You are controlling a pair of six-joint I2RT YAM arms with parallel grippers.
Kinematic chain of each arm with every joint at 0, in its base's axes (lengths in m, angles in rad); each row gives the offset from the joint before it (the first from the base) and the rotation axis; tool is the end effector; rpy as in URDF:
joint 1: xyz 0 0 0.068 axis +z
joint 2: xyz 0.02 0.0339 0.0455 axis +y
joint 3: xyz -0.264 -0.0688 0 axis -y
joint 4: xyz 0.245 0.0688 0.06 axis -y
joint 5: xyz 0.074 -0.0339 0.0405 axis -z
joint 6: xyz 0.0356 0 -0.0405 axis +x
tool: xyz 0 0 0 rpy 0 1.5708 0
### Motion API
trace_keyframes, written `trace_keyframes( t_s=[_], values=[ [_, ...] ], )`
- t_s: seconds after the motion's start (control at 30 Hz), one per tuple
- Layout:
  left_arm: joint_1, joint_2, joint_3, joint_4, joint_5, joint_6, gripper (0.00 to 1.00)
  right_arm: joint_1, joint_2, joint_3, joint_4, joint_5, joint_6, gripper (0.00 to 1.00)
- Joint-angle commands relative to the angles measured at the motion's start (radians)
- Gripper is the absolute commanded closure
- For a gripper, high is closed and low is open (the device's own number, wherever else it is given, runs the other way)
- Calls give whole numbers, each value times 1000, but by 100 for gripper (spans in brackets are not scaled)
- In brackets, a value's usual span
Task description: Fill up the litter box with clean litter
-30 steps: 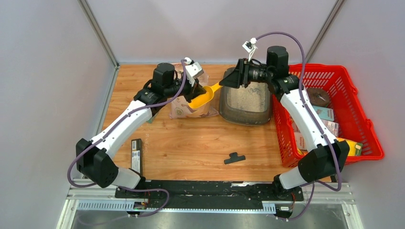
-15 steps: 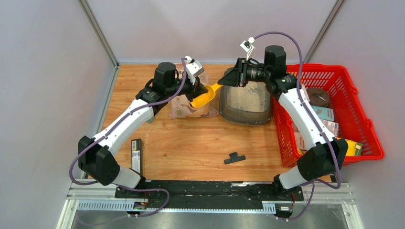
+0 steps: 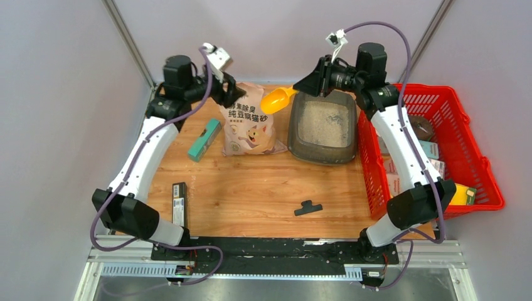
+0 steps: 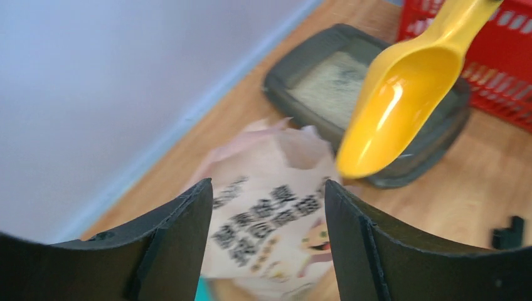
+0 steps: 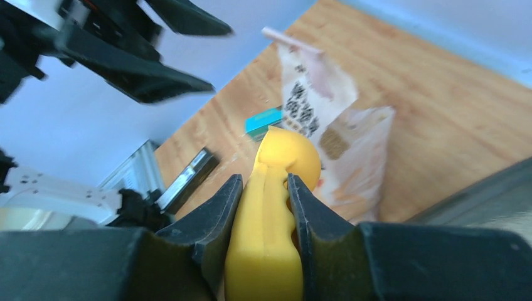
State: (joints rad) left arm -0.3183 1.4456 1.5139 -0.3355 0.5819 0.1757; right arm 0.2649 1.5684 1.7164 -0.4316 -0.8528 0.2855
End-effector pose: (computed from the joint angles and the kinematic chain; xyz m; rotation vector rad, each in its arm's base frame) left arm 0.3049 -0.1211 0.4246 0.8354 1.6380 -0.6329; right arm 0.3273 0.1166 0.4457 -0.5989 1.8186 1.1617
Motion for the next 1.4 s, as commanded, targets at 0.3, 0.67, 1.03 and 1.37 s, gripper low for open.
trace_keyframes(
  t_s=[0.3, 0.67, 1.03, 1.37],
  values=[
    [119, 249, 353, -385, 249, 441, 25, -44, 77, 180, 77, 159, -166, 100],
    [111, 415, 466, -412, 165, 518, 40, -9, 97, 160, 83, 167, -117, 100],
    [104, 383, 487, -382, 122, 652, 29, 7, 94, 163, 51, 209, -129, 100],
    [97, 613, 809, -755, 121, 762, 29, 10, 90, 157, 39, 236, -101, 100]
  ],
)
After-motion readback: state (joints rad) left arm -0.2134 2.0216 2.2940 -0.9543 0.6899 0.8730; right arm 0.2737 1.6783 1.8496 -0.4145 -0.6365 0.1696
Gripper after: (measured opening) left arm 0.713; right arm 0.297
